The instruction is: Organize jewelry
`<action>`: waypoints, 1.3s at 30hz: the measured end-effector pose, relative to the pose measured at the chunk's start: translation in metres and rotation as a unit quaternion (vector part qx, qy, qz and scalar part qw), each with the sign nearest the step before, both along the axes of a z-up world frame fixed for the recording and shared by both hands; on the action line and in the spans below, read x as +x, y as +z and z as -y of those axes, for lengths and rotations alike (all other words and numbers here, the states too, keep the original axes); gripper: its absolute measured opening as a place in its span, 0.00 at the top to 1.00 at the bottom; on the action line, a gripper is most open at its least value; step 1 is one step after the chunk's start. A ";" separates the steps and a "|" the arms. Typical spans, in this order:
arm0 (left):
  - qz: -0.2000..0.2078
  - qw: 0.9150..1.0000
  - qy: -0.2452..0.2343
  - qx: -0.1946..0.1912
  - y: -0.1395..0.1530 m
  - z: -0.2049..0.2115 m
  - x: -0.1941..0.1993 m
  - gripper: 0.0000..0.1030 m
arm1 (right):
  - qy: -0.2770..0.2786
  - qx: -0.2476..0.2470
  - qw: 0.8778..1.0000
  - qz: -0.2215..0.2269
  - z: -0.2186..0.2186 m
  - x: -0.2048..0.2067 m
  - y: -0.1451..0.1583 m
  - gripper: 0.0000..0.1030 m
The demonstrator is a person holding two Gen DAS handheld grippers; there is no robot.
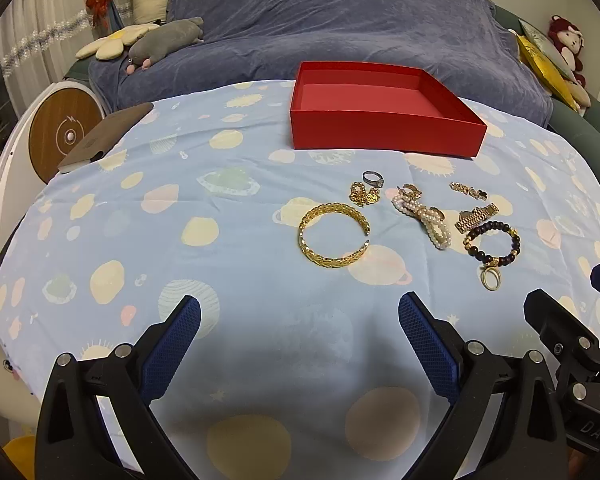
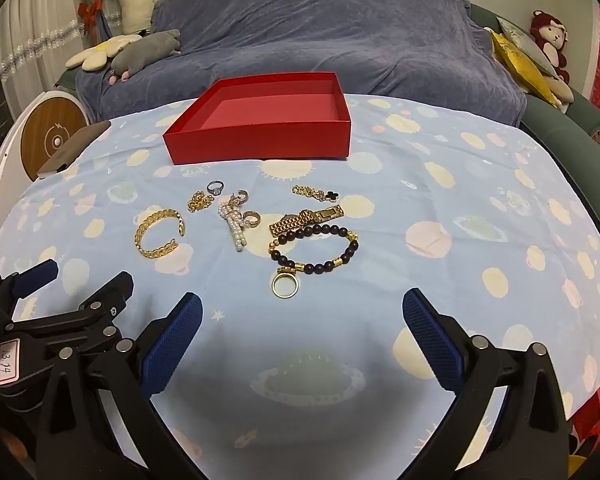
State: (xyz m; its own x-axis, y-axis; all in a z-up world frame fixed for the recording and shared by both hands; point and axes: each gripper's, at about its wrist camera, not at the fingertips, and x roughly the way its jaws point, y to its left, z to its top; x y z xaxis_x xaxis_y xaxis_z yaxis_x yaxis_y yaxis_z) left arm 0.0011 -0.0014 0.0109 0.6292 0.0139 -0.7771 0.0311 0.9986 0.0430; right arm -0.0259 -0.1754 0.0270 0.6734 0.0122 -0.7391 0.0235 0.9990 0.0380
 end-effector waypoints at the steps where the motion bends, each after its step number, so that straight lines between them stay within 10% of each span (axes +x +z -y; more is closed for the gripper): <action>1: 0.000 1.000 0.001 -0.001 0.000 0.000 0.001 0.06 | 0.000 0.001 1.000 0.000 0.000 0.001 0.000 0.05; 39: 0.013 1.000 0.006 0.011 0.003 0.004 0.004 0.06 | -0.004 0.005 1.000 0.002 0.003 0.004 -0.001 0.05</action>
State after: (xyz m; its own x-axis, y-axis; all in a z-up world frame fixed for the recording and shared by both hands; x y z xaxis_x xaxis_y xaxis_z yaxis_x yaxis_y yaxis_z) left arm 0.0047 -0.0051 0.0140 0.6483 0.0388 -0.7604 0.0169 0.9977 0.0653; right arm -0.0217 -0.1781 0.0263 0.6772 0.0138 -0.7356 0.0311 0.9984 0.0473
